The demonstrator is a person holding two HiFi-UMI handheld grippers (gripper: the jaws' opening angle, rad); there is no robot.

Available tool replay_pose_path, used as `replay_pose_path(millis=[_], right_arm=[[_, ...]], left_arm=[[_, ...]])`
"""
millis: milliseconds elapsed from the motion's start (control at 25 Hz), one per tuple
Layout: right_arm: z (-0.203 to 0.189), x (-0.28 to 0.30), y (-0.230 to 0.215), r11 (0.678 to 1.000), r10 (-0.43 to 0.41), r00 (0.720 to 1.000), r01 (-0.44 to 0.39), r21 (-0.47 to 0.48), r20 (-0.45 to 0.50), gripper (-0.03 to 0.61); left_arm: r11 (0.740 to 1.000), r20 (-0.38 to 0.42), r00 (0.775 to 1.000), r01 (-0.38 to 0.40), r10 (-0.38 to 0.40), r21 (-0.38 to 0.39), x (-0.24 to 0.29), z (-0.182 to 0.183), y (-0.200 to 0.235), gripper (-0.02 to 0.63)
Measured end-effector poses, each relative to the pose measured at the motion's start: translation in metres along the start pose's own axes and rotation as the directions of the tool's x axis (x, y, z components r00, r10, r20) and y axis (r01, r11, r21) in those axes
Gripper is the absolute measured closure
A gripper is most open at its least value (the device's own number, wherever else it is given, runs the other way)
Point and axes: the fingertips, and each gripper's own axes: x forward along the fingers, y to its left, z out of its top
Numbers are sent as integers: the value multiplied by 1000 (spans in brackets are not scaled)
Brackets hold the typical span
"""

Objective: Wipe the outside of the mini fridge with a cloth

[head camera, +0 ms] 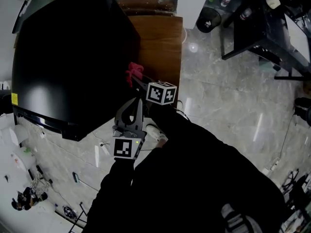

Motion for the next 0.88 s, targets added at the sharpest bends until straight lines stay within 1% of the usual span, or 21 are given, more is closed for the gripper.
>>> replay_pose_path(millis=[240, 400, 600, 760, 800, 880], right_arm=[[57, 32, -32, 999, -33, 999, 33, -19, -16, 489], [90, 55, -53, 998, -54, 998, 53, -34, -27, 489], [125, 77, -70, 994, -95, 995, 94, -48, -17, 491], [142, 90, -78, 987, -140, 990, 138, -76, -17, 489], [147, 88, -77, 985, -151, 989, 149, -88, -6, 489], [162, 78, -62, 977, -152, 987, 159, -140, 58, 488]], left_arm=[[999, -3, 999, -50, 50, -21, 53, 13, 16, 607], [996, 4, 997, -79, 79, -28, 74, 27, 26, 607], [994, 0, 995, -100, 100, -49, 80, 39, 36, 607], [994, 25, 996, -84, 86, -64, 75, 54, 36, 607], [995, 34, 996, -75, 77, -63, 72, 57, 33, 607], [997, 58, 997, -51, 55, -61, 60, 64, 28, 607]])
